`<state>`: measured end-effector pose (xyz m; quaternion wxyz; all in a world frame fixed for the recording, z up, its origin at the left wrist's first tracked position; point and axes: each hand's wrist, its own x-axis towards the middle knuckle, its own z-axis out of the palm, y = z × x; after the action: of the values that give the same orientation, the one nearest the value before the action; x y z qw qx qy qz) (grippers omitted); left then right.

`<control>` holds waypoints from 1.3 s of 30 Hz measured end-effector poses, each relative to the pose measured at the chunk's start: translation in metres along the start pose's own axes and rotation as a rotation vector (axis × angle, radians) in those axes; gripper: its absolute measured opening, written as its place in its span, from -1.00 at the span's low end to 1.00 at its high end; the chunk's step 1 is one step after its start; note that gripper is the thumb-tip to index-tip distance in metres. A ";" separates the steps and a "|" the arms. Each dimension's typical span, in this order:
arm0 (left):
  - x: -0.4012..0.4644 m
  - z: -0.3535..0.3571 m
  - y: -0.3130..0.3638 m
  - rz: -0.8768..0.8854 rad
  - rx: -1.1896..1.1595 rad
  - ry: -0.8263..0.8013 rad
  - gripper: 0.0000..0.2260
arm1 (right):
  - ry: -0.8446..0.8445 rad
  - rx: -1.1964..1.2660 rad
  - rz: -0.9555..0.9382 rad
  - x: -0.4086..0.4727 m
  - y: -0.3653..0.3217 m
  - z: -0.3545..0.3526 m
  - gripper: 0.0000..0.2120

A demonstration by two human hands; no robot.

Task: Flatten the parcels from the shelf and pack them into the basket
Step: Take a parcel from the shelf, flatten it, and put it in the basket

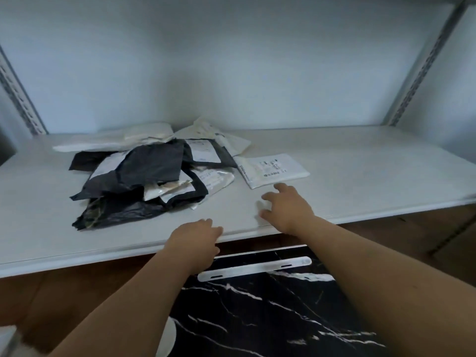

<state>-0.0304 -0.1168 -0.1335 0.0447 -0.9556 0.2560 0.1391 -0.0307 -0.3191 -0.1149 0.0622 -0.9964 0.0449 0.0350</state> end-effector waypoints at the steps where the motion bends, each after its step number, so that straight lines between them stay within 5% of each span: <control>1: 0.003 0.002 0.000 0.008 0.071 0.015 -0.64 | -0.013 0.001 -0.012 0.009 0.000 0.004 -0.53; 12: 0.042 -0.023 -0.006 0.000 0.292 0.109 -0.76 | -0.218 -0.062 -0.083 0.079 -0.010 0.031 -0.43; 17: 0.049 -0.020 -0.010 -0.016 0.253 0.122 -0.77 | -0.150 -0.141 -0.075 0.082 -0.008 0.033 -0.34; 25: 0.032 -0.011 0.000 -0.154 0.190 0.126 -0.81 | -0.073 -0.275 -0.180 -0.008 -0.011 0.026 -0.50; 28: 0.007 0.004 0.015 -0.214 0.027 0.264 -0.85 | 0.002 -0.206 -0.251 -0.065 -0.015 0.030 -0.53; 30: -0.018 0.012 0.029 -0.274 -0.407 0.564 -0.82 | 0.054 -0.166 -0.302 -0.102 -0.019 0.040 -0.52; 32: -0.041 0.017 0.045 -0.411 -0.872 0.673 -0.58 | 0.068 -0.140 -0.364 -0.138 -0.023 0.053 -0.53; 36: -0.078 0.047 0.052 -0.546 -0.999 0.357 -0.30 | 0.014 -0.097 -0.588 -0.200 -0.019 0.084 -0.54; 39: -0.107 0.077 0.045 -0.583 -0.925 0.136 -0.57 | -0.063 -0.089 -0.701 -0.226 -0.006 0.107 -0.68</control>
<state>-0.1604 -0.0924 -0.1772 -0.3597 -0.9137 -0.1049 0.1571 -0.2617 -0.2801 -0.2026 0.0283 -0.9514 -0.3035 0.0442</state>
